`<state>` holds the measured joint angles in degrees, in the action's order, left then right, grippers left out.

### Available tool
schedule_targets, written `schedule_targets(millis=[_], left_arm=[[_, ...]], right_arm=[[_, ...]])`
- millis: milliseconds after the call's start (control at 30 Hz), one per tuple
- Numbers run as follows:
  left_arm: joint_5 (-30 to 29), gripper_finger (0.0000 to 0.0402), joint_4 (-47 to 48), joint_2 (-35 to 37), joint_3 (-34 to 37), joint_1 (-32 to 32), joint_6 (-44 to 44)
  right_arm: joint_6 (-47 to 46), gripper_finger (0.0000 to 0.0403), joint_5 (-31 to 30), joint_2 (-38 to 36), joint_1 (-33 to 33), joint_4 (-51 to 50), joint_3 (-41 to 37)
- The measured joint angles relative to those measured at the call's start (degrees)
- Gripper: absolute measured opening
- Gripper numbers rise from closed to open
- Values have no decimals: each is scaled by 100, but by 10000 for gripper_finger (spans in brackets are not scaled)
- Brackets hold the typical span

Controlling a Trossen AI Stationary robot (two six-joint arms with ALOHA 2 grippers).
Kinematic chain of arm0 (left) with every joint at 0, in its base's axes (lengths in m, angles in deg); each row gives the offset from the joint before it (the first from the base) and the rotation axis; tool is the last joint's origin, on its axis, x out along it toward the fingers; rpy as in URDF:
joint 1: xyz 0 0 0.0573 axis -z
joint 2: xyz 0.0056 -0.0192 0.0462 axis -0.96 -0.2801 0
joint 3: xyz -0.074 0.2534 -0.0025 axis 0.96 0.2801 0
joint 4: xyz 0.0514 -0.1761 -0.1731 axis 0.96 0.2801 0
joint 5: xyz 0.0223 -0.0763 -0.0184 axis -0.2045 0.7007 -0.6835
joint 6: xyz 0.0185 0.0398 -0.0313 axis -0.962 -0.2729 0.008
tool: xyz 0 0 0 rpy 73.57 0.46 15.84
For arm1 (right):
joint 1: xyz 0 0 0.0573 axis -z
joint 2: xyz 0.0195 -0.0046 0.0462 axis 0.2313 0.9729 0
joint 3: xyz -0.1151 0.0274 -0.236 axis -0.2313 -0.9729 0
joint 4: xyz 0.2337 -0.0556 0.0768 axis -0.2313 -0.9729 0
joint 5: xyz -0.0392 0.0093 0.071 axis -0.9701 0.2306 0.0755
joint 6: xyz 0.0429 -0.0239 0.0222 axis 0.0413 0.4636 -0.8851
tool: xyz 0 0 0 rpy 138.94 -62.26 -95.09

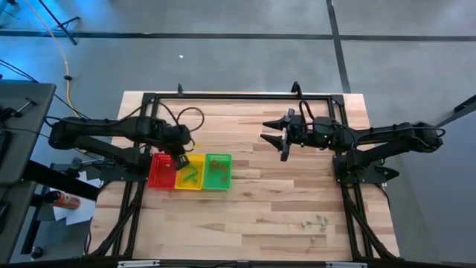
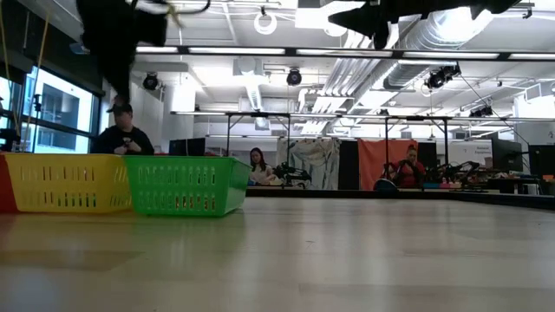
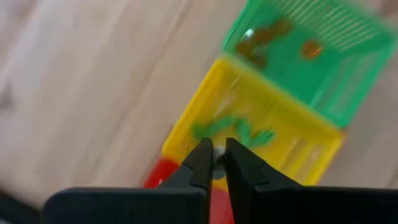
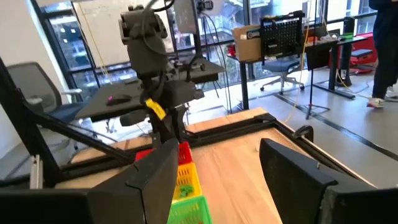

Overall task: Sort Halloween decoration
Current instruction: Put the white skull toy into the red bin

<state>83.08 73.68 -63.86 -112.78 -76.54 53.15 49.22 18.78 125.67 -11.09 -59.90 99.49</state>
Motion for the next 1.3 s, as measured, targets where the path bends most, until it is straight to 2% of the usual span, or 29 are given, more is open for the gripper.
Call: schedule_targets(millis=[267, 433, 933, 1300], left_arm=[[509, 14, 9, 90, 1455, 0, 1625], [876, 14, -27, 88, 2110, 3, 2225], [864, 19, -203, 99, 2183, 26, 1748], [882, 108, -223, 98, 2183, 22, 1692]], right_arm=[[34, 222, -13, 0, 0, -213, 0], [33, 222, -13, 0, 0, -232, 0], [16, 222, -290, 0, 2, -240, 0], [13, 222, -289, 0, 2, -257, 0]])
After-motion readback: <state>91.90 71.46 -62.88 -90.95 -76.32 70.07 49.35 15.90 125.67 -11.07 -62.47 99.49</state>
